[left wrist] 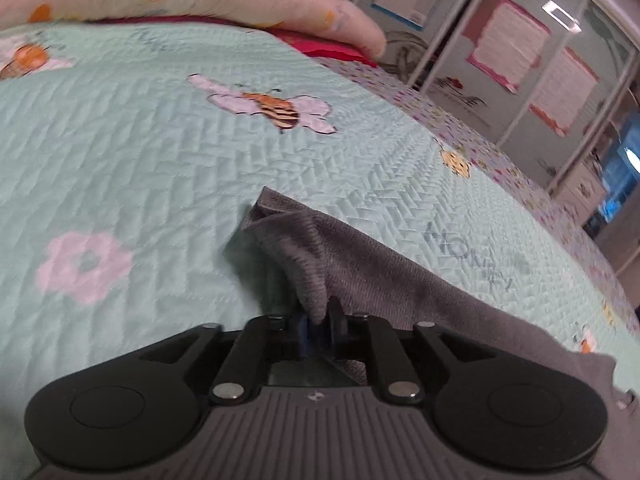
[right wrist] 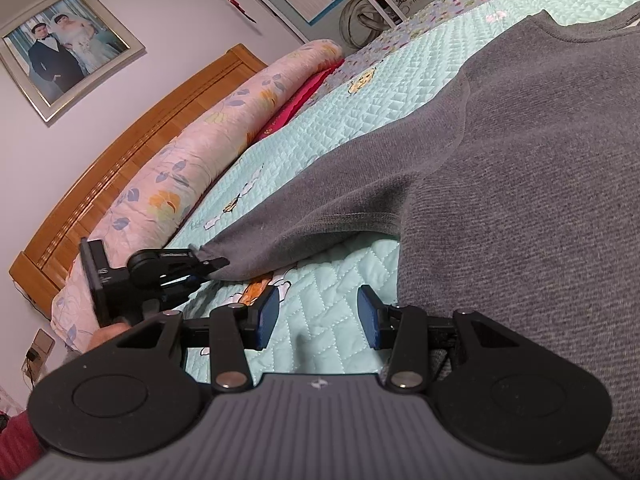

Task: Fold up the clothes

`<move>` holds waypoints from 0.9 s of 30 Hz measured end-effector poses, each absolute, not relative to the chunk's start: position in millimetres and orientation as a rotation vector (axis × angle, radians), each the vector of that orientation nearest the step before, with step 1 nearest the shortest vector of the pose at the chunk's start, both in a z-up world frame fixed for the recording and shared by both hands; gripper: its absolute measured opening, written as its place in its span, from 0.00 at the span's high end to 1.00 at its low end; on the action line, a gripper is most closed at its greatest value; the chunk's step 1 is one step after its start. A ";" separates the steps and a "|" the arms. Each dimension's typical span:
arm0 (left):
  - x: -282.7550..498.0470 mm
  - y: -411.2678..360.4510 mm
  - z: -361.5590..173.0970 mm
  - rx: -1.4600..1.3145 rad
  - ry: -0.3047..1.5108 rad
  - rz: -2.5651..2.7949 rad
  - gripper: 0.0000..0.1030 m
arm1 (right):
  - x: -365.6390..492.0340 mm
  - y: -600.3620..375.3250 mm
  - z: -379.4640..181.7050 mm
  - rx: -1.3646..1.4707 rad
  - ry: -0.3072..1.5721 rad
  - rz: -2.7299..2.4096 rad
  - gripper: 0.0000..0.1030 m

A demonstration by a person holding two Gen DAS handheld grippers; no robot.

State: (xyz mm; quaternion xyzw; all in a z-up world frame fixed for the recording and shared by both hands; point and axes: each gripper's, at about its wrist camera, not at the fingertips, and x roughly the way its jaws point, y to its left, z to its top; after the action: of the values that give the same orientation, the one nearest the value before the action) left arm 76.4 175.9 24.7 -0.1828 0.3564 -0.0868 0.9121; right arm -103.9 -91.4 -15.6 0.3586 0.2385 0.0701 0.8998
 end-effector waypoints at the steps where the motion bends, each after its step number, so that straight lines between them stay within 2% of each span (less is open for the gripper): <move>1: 69.8 179.8 26.2 -0.394 0.735 -0.152 0.76 | -102.8 -93.2 -14.3 0.757 0.503 0.151 0.57; 3: 54.9 187.2 30.9 -0.430 0.726 -0.105 0.69 | -100.7 -99.1 -10.8 0.803 0.516 0.176 0.57; 9: 18.8 167.6 59.3 -0.394 0.664 -0.189 0.68 | -79.1 -121.8 20.6 0.874 0.482 0.176 0.56; 12: 17.5 125.3 65.2 -0.284 0.649 -0.350 0.59 | -57.0 -132.3 34.8 0.923 0.479 0.197 0.56; 13: 19.4 110.1 63.3 -0.245 0.654 -0.396 0.50 | -48.7 -134.9 37.7 0.941 0.490 0.208 0.56; 14: 22.6 96.1 59.2 -0.203 0.665 -0.423 0.49 | -39.6 -135.2 36.8 0.939 0.525 0.213 0.57; 16: 32.3 78.5 40.8 -0.127 0.731 -0.378 0.50 | -30.1 -133.7 26.8 0.928 0.605 0.195 0.57; 18: 24.1 75.5 44.1 -0.118 0.727 -0.372 0.50 | -28.9 -134.7 18.5 0.941 0.649 0.201 0.63; 21: 11.9 71.1 48.9 -0.106 0.720 -0.363 0.50 | -27.4 -136.3 6.3 0.961 0.713 0.210 0.62; 27: -12.7 62.2 58.6 -0.080 0.707 -0.344 0.51 | -138.3 -178.5 30.7 0.969 0.509 0.130 0.61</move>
State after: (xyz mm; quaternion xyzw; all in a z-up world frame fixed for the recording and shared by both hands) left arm -12.7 62.2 58.6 -0.0388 0.3445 -0.1678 0.9229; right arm -138.3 -178.5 30.7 0.4605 0.2420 0.0619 0.8518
